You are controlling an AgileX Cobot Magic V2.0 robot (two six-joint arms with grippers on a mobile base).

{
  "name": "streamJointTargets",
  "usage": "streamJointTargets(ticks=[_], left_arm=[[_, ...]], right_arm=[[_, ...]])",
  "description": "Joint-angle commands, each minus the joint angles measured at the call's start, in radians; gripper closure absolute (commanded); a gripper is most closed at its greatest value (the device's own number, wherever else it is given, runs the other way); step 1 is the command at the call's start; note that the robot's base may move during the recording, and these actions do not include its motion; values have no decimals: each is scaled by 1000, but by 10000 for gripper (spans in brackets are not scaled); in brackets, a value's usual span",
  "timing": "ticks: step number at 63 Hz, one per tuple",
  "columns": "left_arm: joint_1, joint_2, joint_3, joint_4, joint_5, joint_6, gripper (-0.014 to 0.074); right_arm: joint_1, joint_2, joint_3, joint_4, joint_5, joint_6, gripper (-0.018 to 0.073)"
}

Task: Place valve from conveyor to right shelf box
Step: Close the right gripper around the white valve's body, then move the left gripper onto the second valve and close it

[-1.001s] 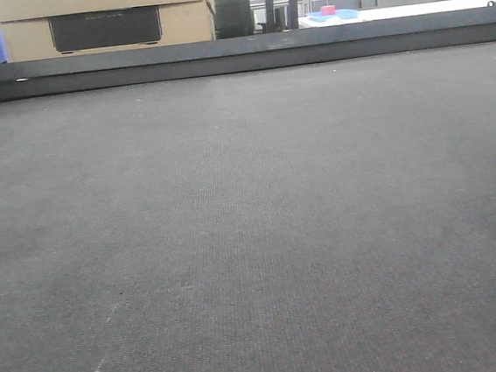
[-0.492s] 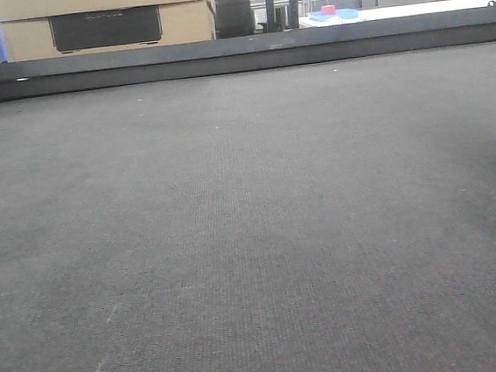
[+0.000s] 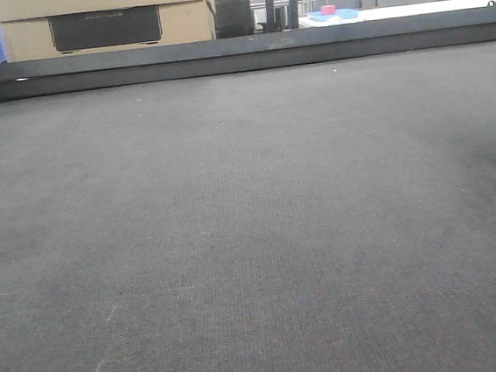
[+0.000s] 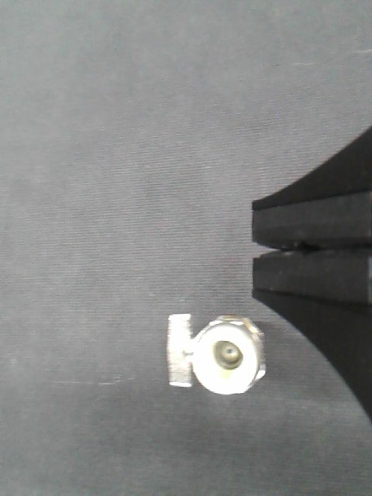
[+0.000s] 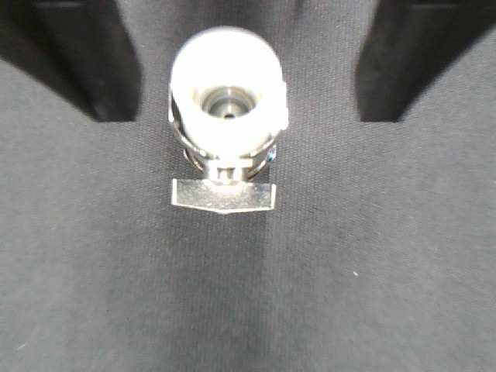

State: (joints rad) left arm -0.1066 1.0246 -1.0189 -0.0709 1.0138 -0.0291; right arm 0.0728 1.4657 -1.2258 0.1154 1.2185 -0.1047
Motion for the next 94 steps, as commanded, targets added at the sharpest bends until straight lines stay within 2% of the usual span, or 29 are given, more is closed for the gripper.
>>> streamJointTargets(ticks=[1, 13, 44, 55, 83, 89, 94], left_arm=[[2, -1, -9, -10, -29, -10, 708], [2, -1, -9, -10, -36, -10, 708], [2, -1, -9, -10, -36, -10, 708], [2, -1, -9, -10, -36, -10, 708], [2, -1, -9, -14, -36, -10, 708], [2, -1, -9, -23, -36, -10, 708], [2, -1, -9, -37, -36, -10, 708]], right_arm=[[-3, 39, -7, -15, 3, -2, 100], [-3, 105, 16, -15, 3, -2, 139], [-3, 133, 88, -17, -47, 15, 139], [-3, 133, 88, -68, -50, 31, 139], [-3, 133, 88, -49, -60, 37, 141], [-3, 133, 88, -49, -54, 37, 207], [-3, 133, 88, -49, -45, 37, 312]])
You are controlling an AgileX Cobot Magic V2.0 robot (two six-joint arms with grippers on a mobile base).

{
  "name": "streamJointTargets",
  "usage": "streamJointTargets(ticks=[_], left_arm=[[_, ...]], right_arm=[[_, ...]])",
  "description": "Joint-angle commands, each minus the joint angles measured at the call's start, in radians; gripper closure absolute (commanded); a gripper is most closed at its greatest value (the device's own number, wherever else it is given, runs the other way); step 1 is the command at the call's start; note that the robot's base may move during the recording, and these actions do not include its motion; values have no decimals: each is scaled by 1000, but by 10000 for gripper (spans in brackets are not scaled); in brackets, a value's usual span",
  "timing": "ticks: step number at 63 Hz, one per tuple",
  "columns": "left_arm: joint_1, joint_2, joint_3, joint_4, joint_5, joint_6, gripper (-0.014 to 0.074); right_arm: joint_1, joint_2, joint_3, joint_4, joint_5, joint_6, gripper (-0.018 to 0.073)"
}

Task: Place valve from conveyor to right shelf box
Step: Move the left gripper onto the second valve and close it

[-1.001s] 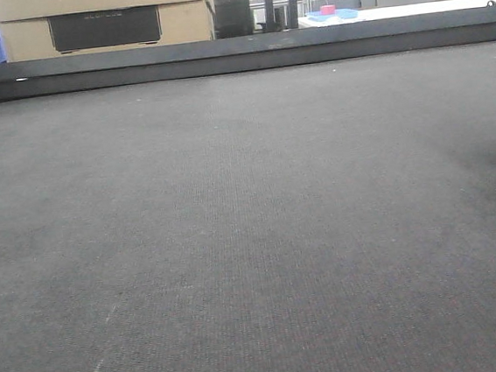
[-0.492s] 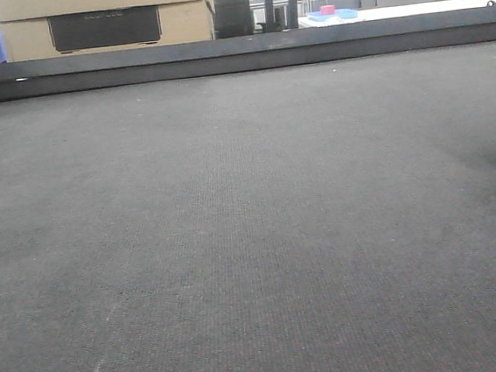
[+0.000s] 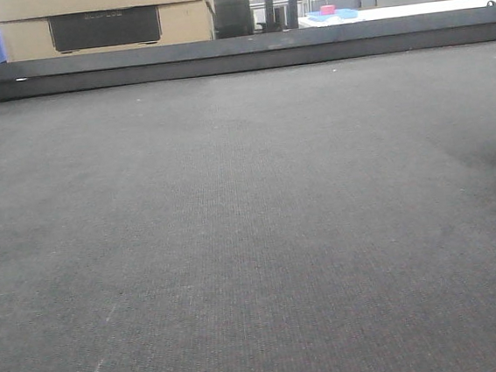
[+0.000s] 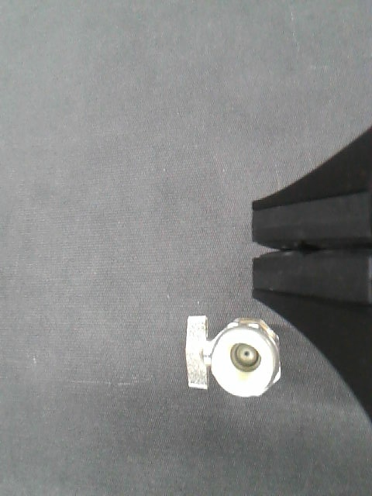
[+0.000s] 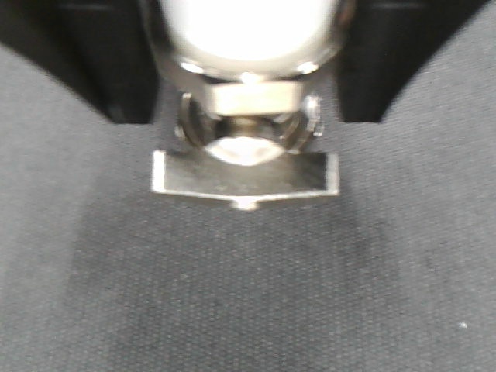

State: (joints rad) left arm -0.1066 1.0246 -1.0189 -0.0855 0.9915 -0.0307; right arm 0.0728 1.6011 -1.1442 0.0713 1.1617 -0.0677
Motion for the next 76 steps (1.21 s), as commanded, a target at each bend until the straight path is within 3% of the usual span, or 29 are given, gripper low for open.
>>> streamJointTargets(ticks=[1, 7, 12, 18, 24, 30, 36, 48, 57, 69, 76], left_arm=[[2, -1, -9, -25, -14, -8, 708], [2, -1, -9, -42, -14, -12, 708], [5, -1, -9, -25, -19, -98, 708], [22, -1, -13, 47, -21, -176, 708], [63, 6, -22, 72, 6, -184, 708], [114, 44, -52, 86, 89, -97, 687], [131, 87, -82, 79, 141, -25, 598], [131, 177, -97, 52, 152, 31, 293], [131, 275, -97, 21, 152, 128, 148], [131, 379, -97, 86, 127, 132, 130], [131, 433, -97, 86, 113, 132, 130]], right_arm=[[-3, -2, 6, -5, 14, 0, 349], [-3, -2, 6, -5, 25, 0, 543], [-3, -2, 6, -5, 31, 0, 723], [-3, -2, 6, -5, 32, 0, 721], [-3, -2, 6, -5, 32, 0, 721], [-3, -2, 6, -5, 24, 0, 721], [-3, -2, 6, -5, 10, 0, 721], [-3, -2, 6, -5, -29, 0, 721], [-3, -2, 6, -5, -51, 0, 721], [-3, -2, 6, -5, -58, 0, 721], [-3, -2, 6, -5, -63, 0, 721]])
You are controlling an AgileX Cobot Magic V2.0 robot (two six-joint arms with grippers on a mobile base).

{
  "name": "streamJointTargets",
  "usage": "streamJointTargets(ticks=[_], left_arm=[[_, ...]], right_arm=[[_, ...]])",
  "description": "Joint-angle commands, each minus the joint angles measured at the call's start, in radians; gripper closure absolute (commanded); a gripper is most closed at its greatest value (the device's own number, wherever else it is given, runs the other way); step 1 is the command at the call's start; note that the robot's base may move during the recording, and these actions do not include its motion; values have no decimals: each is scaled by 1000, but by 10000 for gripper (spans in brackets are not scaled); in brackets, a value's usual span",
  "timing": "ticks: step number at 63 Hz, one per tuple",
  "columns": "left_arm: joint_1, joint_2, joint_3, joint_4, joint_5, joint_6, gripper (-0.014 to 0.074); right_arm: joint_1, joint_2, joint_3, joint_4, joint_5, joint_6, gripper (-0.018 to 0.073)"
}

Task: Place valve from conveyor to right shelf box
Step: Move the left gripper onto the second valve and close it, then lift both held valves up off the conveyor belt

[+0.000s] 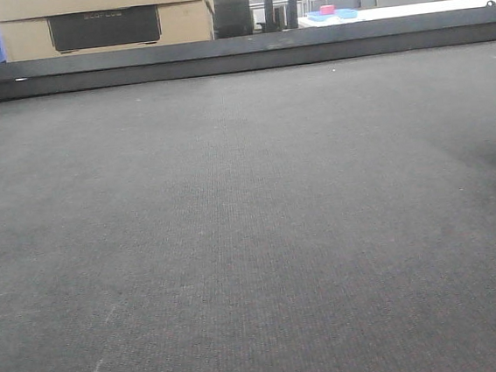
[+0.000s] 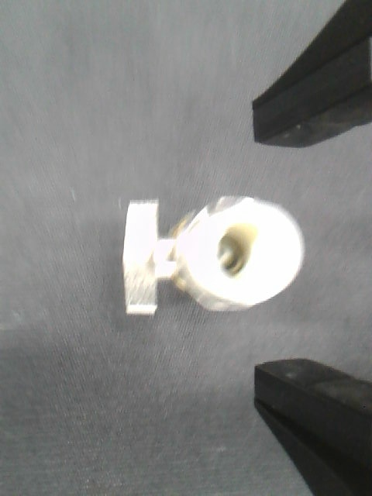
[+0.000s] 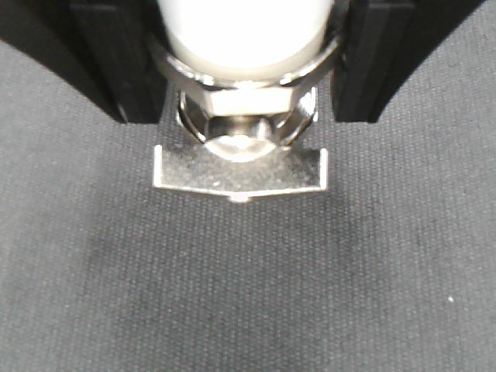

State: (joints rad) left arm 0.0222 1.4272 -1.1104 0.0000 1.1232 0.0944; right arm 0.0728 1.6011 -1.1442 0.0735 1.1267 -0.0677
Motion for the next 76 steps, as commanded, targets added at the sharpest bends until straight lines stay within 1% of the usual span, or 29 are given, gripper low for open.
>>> streamJointTargets(ticks=[1, 17, 32, 41, 46, 50, 56, 57, 58, 61, 69, 76], left_arm=[[3, 41, -6, 0, -19, 6, 130], [3, 115, -6, -23, -59, 6, 130], [3, 124, -2, -24, -65, 6, 132], [3, 124, -2, -24, -55, 6, 170], [3, 124, -2, -24, -30, 6, 226], [3, 124, -2, -24, -17, 6, 310], [3, 124, -2, -24, -13, 6, 497], [3, 124, -2, -24, -10, 6, 547], [3, 124, -2, -24, -5, 6, 616], [3, 124, -2, -24, -1, 6, 709], [3, 124, -4, -24, -3, 6, 707], [3, 103, -42, -24, -4, 6, 707]], right_arm=[[-3, -2, 6, -7, -29, 0, 721], [-3, -2, 6, -7, -38, 0, 721], [-3, -2, 6, -7, -38, 0, 721], [-3, -2, 6, -7, -38, 0, 721], [-3, -2, 6, -7, -38, 0, 721], [-3, -2, 6, -7, -38, 0, 721], [-3, -8, -1, -7, -32, 0, 723], [-3, -13, -3, -7, -30, 0, 723], [-3, -20, -6, -7, -30, 0, 723], [-3, -37, -15, -7, -30, 0, 723], [-3, -92, -38, -7, -32, 0, 723], [-3, -145, -45, -7, -36, 0, 723]])
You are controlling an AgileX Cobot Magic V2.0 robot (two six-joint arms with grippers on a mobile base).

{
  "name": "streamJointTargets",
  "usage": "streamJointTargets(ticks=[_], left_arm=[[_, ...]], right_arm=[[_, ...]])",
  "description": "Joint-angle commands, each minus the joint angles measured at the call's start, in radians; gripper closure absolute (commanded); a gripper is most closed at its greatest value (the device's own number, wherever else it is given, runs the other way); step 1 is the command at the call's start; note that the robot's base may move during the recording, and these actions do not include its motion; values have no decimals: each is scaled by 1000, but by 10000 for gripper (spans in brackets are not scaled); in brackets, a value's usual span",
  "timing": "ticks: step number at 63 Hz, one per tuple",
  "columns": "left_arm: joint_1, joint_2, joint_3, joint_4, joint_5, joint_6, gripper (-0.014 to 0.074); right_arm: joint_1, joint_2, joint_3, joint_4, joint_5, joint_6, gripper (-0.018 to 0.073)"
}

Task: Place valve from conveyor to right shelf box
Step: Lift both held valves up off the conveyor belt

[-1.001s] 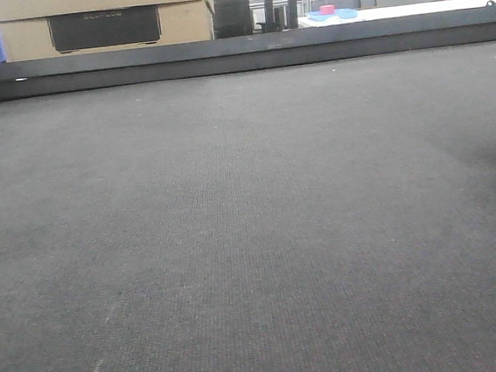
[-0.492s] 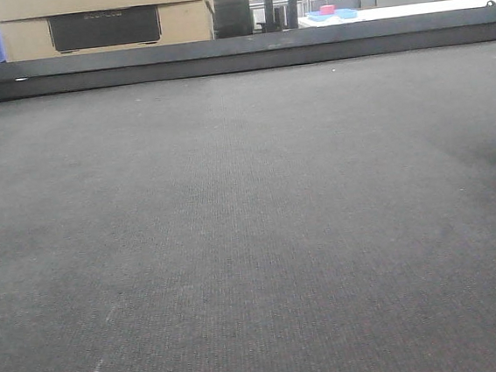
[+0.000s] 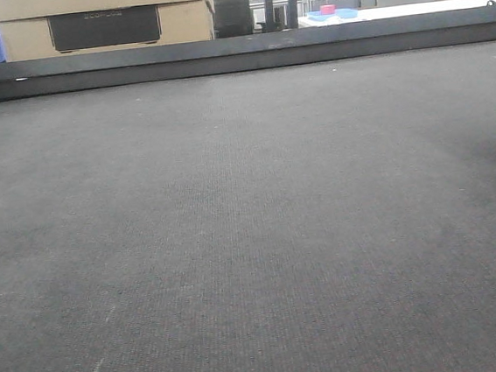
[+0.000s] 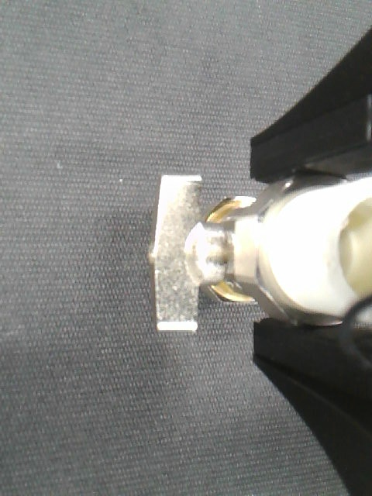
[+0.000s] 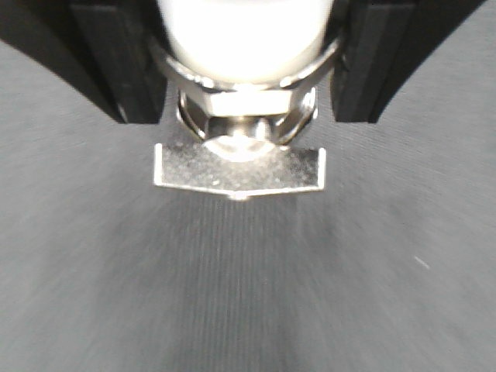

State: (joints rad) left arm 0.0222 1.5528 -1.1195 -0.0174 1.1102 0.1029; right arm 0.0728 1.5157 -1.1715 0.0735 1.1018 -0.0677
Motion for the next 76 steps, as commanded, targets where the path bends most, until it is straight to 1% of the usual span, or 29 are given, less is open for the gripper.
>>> streamJointTargets(ticks=[1, 7, 12, 16, 21, 27, 47, 56, 62, 67, 76], left_arm=[[3, -27, -40, -7, 9, -2, 707], [3, -72, -91, -7, -4, -2, 707], [3, -122, -121, -13, -39, -2, 707], [3, -176, -132, -34, -80, -2, 707], [3, -241, -130, -58, -167, -2, 707], [3, -314, -129, -59, -239, -2, 707], [3, -522, -129, -59, -405, -2, 707], [3, -593, -121, -64, -441, -2, 707], [3, -640, -93, -99, -444, -2, 707], [3, -684, -50, -129, -445, -2, 707], [3, -766, 54, -135, -447, -2, 707]], right_arm=[[-3, -64, -18, -7, -15, 0, 723], [-3, -111, -18, -7, -31, 0, 723], [-3, -144, -18, -7, -55, 0, 723], [-3, -172, -18, -7, -81, 0, 723], [-3, -206, -18, -7, -127, 0, 723], [-3, -246, -18, -7, -181, 0, 723], [-3, -387, 5, -7, -345, 0, 723], [-3, -453, 61, -7, -420, 0, 723], [-3, -506, 113, -7, -457, 0, 723], [-3, -548, 152, -7, -478, 0, 723], [-3, -612, 197, -7, -478, 0, 723]])
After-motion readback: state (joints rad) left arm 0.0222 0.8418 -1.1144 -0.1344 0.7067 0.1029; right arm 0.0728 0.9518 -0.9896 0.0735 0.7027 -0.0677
